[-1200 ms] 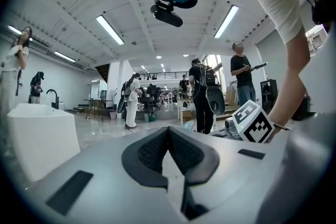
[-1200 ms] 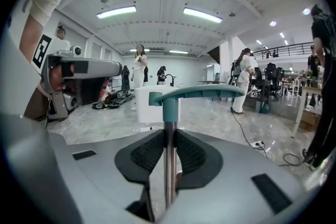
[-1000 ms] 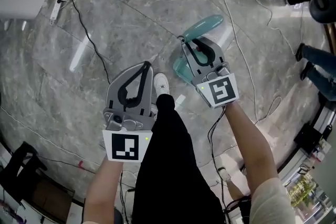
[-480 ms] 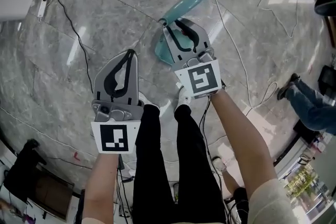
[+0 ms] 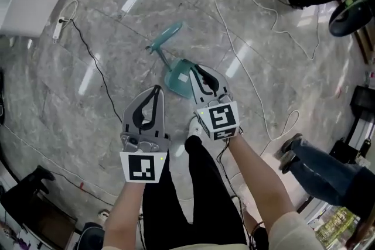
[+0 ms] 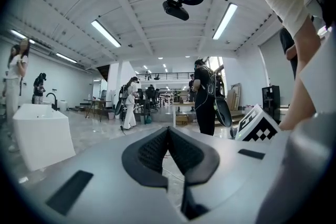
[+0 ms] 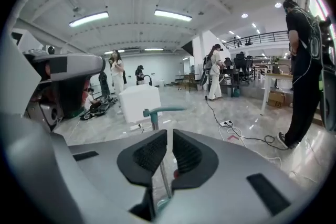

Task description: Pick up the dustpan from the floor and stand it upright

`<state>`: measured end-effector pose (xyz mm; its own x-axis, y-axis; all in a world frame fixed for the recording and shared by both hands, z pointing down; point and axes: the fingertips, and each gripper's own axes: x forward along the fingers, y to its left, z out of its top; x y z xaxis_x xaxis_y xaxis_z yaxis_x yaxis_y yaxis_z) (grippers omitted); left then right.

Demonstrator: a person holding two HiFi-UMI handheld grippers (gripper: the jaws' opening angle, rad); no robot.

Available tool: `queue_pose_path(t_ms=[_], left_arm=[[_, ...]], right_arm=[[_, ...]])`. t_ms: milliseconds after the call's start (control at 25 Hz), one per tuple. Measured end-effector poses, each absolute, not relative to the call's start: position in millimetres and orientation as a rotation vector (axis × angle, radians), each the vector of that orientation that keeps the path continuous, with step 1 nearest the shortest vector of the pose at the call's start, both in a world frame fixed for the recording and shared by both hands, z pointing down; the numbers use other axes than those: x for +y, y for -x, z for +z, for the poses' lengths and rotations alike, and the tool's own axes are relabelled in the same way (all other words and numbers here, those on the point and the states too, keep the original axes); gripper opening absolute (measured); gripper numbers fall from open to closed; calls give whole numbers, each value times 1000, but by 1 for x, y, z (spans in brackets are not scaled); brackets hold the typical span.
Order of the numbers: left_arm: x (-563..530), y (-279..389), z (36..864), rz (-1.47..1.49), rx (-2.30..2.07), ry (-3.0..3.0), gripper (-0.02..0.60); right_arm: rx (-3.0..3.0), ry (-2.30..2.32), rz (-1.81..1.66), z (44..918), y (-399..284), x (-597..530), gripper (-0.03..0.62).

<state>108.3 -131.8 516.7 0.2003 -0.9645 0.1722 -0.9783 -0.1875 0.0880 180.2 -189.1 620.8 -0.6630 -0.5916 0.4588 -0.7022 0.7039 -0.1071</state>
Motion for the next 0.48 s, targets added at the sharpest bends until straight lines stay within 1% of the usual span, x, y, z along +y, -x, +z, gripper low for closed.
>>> queue_pose_path(t_ms=[40, 80, 200, 320, 480], left_arm=[[-127, -114, 500, 83, -1897, -2263, 11], [-124, -118, 480, 46, -1918, -2240, 11], [-113, -133, 410, -36, -1948, -2216, 11], [-96, -153, 337, -36, -1936, -2249, 11], [-73, -162, 268, -32, -1952, -2321, 11]], right_arm=[[-2527, -1011, 406, 599, -190, -182, 35], [-2548, -1025, 416, 573, -199, -178, 18], [-2641, -1067, 423, 471, -226, -160, 17], [-2706, -1075, 366, 371, -248, -132, 18], [-2736, -1130, 312, 294, -258, -101, 17]])
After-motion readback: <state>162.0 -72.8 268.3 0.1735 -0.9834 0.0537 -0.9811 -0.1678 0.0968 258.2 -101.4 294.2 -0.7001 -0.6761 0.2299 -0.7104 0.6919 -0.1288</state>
